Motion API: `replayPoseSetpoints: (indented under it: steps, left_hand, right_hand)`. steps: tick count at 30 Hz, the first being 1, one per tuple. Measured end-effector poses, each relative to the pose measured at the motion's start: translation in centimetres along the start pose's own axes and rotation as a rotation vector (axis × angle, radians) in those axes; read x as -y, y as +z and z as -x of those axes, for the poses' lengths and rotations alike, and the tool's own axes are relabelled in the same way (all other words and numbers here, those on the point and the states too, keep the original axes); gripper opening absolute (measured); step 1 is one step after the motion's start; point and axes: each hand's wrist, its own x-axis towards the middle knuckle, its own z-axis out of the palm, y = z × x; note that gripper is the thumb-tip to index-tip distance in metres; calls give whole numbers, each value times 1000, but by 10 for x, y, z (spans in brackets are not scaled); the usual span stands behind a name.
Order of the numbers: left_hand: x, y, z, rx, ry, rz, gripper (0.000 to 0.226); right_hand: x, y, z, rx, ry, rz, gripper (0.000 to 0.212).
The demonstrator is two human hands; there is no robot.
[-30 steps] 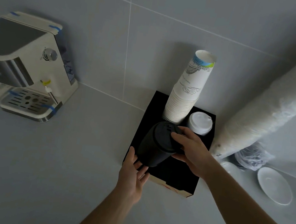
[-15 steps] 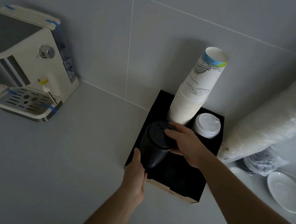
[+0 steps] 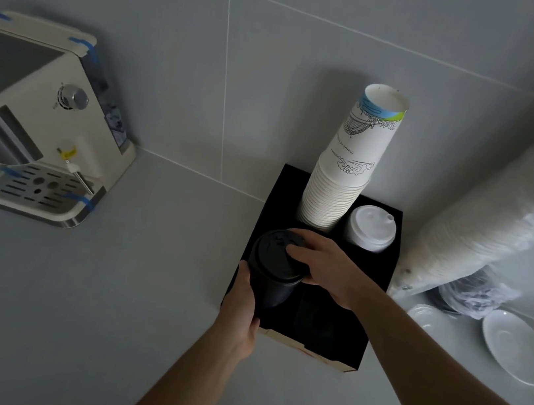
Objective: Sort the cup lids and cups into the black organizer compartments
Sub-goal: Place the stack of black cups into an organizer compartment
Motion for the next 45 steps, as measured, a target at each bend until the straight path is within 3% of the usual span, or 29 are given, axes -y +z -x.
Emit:
replayPoseSetpoints:
  steps: [13, 20, 23, 30, 34, 39, 42, 43, 45]
  left_hand:
    - [1, 5, -10, 5, 9, 52, 49]
    - [-1, -7, -5, 90, 163, -110, 43]
    - [-4, -7, -3, 99, 197, -194, 53]
    - [-9, -6, 2, 88, 177, -161, 53]
    - [-13, -7, 5, 88, 171, -185, 64]
    - [-17, -5, 14, 83, 180, -220, 63]
    - [-19, -9, 16, 61, 177, -271, 88]
    - [-19, -10, 18, 57, 174, -276, 88]
    - [-21, -14, 21, 71, 199, -262, 64]
  right_hand:
    - [-15, 0, -7, -31, -116, 112, 32]
    - [-30, 9, -5, -144, -108, 31, 38]
    - [-31, 11, -9, -189, -119, 31, 39]
    - [-29, 13, -10, -199, -146, 27, 38]
    - [-26, 14, -7, -217, -142, 41, 26]
    - [-20, 12, -3, -205, -120, -41, 18]
    - [-17, 9, 2, -215, -105, -66, 34]
    - [-16, 8, 4, -227, -103, -67, 42]
    - [-15, 4, 10, -249, -95, -60, 49]
